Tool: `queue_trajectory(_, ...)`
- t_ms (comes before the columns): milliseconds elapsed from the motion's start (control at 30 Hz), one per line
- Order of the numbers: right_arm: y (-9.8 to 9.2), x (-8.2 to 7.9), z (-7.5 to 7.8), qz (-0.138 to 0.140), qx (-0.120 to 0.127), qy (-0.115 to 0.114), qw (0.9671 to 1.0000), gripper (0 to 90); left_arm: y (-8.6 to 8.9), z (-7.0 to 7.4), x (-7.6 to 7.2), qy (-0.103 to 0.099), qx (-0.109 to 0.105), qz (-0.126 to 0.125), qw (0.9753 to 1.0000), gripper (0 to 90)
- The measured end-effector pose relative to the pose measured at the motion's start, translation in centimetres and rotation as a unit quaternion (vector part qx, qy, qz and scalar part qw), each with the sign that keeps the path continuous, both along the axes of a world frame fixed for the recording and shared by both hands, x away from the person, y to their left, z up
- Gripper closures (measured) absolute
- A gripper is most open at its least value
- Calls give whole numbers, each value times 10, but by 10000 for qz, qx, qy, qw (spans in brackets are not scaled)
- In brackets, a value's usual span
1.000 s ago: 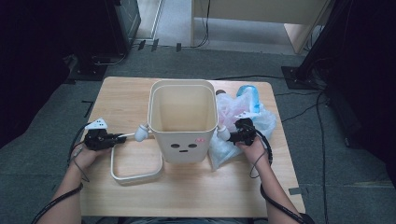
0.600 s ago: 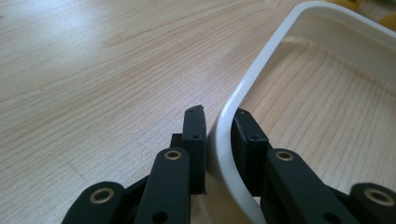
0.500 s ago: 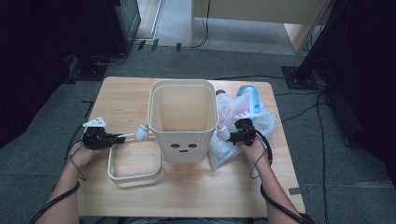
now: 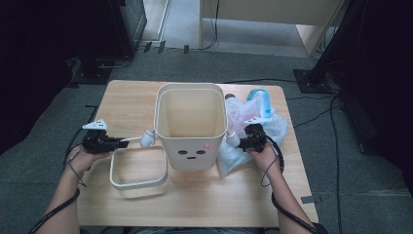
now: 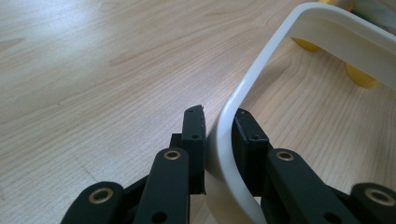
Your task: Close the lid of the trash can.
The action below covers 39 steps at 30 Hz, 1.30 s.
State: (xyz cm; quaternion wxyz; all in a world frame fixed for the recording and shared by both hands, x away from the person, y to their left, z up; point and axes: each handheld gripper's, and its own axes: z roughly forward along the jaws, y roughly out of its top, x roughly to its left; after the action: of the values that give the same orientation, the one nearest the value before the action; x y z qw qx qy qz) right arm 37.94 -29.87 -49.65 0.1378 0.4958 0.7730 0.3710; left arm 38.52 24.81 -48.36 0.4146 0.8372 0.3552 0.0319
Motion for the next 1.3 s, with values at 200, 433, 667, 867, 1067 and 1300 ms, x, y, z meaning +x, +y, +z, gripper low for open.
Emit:
queue_trajectory(200,0,0,0,1,1,10,10000,228,2,8,-1,22,-84,18,10000,769)
queue_trajectory(433,0,0,0,4,-4,16,10000,226,3,15,-2,72,-134,70,9999,768)
queue_trajectory(667,0,0,0,-7,-2,17,10000,224,2,19,-2,141,-114,3,9998,765)
queue_trajectory(867,0,0,0,-13,1,22,10000,223,0,25,-4,111,-130,-38,9998,762)
queue_trajectory(1067,1,0,-1,-18,2,26,10000,222,2,30,-5,121,-165,-3,9998,763)
queue_trajectory(1300,1,0,-1,-13,4,30,10000,221,4,36,-7,104,-191,26,9998,762)
